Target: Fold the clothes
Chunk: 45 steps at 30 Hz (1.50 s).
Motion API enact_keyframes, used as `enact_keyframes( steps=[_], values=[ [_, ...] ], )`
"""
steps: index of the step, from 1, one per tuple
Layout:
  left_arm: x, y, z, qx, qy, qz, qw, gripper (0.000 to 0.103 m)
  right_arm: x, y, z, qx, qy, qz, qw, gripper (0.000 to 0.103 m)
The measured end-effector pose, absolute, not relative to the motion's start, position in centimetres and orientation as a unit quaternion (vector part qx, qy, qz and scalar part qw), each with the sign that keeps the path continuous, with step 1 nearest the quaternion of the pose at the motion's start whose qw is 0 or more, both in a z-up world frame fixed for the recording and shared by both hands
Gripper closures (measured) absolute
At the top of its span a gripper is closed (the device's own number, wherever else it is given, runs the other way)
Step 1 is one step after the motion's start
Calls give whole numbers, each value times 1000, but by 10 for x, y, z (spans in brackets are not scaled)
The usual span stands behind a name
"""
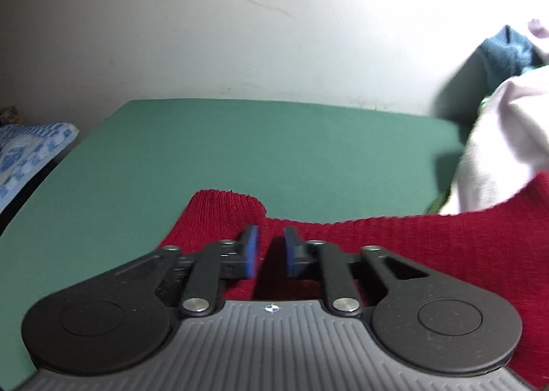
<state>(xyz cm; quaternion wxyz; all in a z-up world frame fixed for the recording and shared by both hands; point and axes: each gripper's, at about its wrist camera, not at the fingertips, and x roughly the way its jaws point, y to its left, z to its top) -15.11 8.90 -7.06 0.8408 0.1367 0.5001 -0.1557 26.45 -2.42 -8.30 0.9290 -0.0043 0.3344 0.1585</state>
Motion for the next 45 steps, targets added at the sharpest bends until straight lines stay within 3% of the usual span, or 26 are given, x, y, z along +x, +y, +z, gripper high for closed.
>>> enact_keyframes(
  steps=[3,5,13,20,24,37,41,43,45],
  values=[
    [-156,92,-68,146,494,-149,844,84,225,-53,-67,44,350,232,906,68],
    [-160,95,-64,146,492,-145,846,76,192,-70,-64,57,385,297,872,68],
    [-177,100,-46,159,501,-156,836,61,50,-104,-81,-14,456,481,748,68],
    [-174,93,-30,179,468,-133,855,61,-8,-101,-88,-51,421,512,747,68],
    [-177,75,-42,219,461,-139,849,61,-15,-105,-80,-63,401,506,761,95],
    [-187,57,-70,222,472,-151,840,76,-25,-109,-82,-97,407,489,766,94],
    [-193,54,-67,228,470,-165,836,75,-25,-113,-75,-107,405,474,774,89],
    [-196,58,-65,231,470,-163,836,69,-27,-118,-67,-116,393,458,789,87],
    [-200,67,-58,225,471,-157,839,68,-33,-123,-54,-120,372,448,804,83]
  ],
)
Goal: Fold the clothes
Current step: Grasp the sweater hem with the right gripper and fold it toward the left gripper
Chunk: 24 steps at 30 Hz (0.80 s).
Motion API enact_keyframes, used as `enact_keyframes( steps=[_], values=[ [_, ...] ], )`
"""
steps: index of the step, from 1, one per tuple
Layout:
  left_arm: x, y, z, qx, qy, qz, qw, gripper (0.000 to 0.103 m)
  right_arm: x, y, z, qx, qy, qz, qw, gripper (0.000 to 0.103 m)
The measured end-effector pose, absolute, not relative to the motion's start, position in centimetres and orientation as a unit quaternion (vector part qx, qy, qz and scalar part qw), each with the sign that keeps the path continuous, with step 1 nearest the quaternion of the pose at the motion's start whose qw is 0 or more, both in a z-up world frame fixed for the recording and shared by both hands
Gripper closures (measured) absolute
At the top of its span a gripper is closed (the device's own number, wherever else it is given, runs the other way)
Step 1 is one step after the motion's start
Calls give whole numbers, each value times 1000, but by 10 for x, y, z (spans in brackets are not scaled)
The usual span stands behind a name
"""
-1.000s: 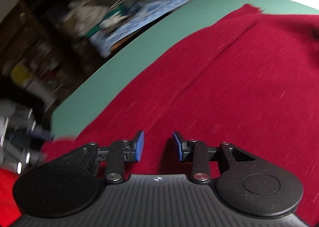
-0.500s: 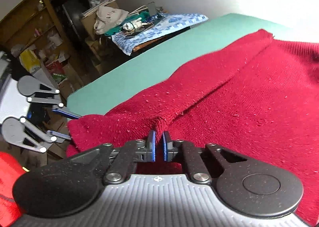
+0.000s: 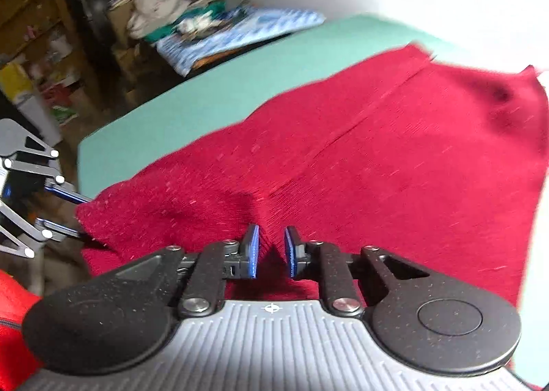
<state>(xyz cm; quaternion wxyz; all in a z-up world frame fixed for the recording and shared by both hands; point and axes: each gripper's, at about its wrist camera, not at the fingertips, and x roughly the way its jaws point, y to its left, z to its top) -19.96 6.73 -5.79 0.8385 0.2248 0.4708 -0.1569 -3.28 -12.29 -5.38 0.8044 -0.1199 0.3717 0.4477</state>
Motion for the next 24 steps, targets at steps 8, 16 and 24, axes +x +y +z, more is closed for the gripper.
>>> enact_keyframes(
  steps=[8,16,24],
  values=[
    [-176,109,-15,180,434,-163,867,62,-56,-95,-62,-81,409,484,769,83],
    [-130,73,-47,171,421,-264,851,65,-62,-116,-83,-45,469,408,782,97],
    [-132,76,-68,185,455,-304,816,59,-85,-143,-73,20,475,316,821,96]
  ],
)
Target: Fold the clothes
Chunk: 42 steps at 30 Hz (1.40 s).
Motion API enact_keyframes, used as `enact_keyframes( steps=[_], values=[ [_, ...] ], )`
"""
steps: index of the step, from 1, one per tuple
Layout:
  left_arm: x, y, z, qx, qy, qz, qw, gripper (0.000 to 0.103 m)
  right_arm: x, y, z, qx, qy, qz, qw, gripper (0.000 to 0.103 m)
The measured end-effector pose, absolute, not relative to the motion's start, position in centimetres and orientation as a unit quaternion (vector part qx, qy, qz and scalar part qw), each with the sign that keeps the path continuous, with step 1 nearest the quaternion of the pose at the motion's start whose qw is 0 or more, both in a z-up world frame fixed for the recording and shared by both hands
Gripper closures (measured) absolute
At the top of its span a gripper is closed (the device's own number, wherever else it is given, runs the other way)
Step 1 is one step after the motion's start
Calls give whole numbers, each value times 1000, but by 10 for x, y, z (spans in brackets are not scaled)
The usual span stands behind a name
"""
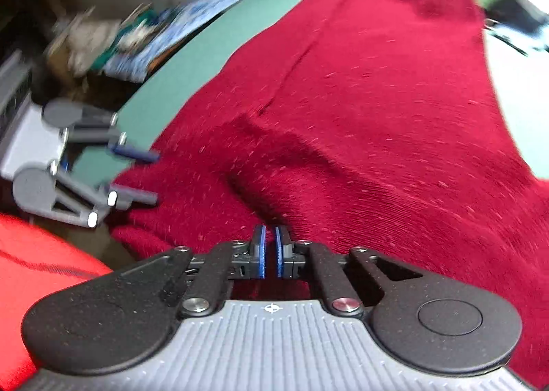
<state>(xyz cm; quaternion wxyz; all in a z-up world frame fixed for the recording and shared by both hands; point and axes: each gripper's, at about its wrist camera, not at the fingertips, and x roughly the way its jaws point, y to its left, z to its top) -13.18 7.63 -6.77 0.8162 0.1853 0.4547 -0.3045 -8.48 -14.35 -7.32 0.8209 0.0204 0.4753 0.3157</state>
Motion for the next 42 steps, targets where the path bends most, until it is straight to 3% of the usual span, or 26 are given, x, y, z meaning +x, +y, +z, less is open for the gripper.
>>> enact_keyframes(
  steps=[2,3,4,5,10,18,30,32,34,42],
  values=[
    [-132,80,-68,179,467,-314,807,58,-87,-146,-73,28,459,292,839,93],
    [-133,82,-68,177,471,-318,804,57,-87,-148,-76,27,455,275,847,87],
    [-134,82,-68,179,472,-321,801,57,-86,-149,-79,22,460,253,851,73],
    [-135,81,-68,186,471,-325,799,57,-86,-152,-83,21,465,236,853,70],
    [-120,79,-58,209,467,-333,792,57,-96,-194,-64,38,435,140,889,71],
    [-89,48,-47,215,411,-335,820,54,-126,-329,-55,102,432,-185,877,68],
    [-82,22,-75,219,441,-346,799,48,-140,-348,-73,119,438,-186,871,67],
    [-84,22,-77,215,440,-344,801,45,-142,-347,-70,127,441,-177,871,74],
    [-86,23,-77,210,439,-343,803,43,-141,-347,-67,144,449,-159,868,97],
    [-88,20,-77,205,433,-341,809,40,-121,-341,-21,267,401,-57,874,97]
  ],
)
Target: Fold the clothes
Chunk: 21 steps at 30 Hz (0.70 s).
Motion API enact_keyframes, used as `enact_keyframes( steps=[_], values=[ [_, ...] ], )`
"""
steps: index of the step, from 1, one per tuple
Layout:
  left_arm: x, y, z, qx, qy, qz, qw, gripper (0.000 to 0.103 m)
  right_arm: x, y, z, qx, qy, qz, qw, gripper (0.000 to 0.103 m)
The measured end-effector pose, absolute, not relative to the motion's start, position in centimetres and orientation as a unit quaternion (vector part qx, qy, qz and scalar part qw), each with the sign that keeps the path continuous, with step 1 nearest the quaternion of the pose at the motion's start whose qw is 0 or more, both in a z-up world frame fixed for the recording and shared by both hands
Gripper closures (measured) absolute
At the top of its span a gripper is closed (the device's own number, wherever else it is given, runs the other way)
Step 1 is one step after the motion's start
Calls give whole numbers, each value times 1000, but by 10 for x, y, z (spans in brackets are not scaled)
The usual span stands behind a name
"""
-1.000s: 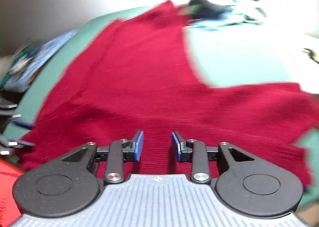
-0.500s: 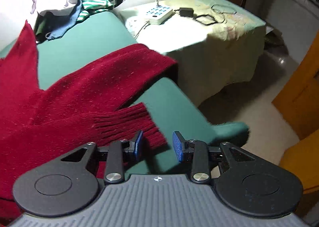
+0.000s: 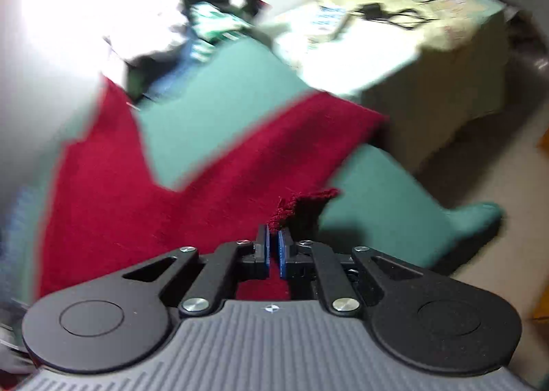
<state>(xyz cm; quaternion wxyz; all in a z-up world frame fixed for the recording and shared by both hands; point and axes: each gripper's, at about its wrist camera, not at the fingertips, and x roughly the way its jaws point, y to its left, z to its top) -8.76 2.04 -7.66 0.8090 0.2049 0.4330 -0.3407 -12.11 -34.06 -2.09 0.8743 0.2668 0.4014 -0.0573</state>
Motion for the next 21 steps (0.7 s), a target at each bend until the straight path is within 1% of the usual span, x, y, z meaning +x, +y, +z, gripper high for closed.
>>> enact_keyframes(
  steps=[3,5,9,11,16,21],
  values=[
    [-89,19,-75,206,429,-340,811,40,-100,-324,6,304,362,29,881,97],
    [-90,21,-72,200,427,-338,815,40,-82,-305,23,310,337,87,885,97],
    [-97,28,-65,180,425,-329,824,32,-41,-267,50,318,299,186,880,97],
    [-100,33,-62,164,427,-324,828,31,-20,-250,59,326,287,224,872,97],
    [-112,43,-65,129,440,-306,835,28,34,-218,74,353,266,281,852,97],
    [-120,51,-64,104,441,-285,844,29,83,-183,76,362,255,292,848,97]
  ],
)
